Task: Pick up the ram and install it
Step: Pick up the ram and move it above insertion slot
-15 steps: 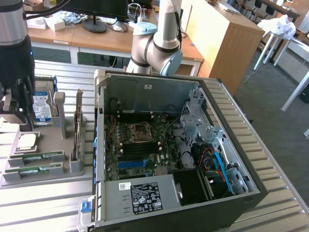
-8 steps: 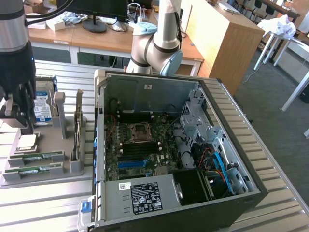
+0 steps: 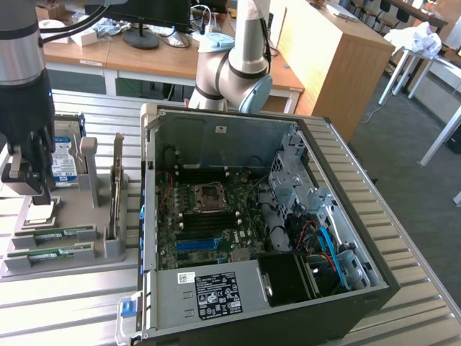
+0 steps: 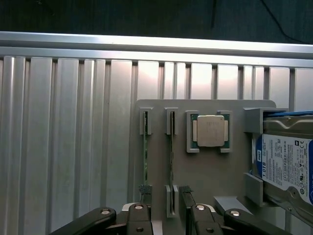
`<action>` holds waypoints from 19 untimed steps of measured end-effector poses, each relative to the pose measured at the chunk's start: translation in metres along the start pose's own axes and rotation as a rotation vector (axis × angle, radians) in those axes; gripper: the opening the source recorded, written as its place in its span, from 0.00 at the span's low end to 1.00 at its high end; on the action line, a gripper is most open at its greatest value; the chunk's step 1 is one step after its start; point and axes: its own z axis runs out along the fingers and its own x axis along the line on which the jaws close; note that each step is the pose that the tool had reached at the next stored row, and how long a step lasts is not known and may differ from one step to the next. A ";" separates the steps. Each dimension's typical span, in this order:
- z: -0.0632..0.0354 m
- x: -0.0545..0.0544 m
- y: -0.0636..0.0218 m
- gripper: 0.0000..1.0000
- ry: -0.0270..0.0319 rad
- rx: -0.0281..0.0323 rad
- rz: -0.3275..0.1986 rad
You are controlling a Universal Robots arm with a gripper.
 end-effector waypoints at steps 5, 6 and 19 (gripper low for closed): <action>0.0035 0.000 -0.0001 0.36 0.0001 0.0000 0.000; 0.0042 0.000 -0.0001 0.36 0.0001 -0.0001 0.000; 0.0132 0.000 -0.0003 0.36 0.0001 -0.0001 0.000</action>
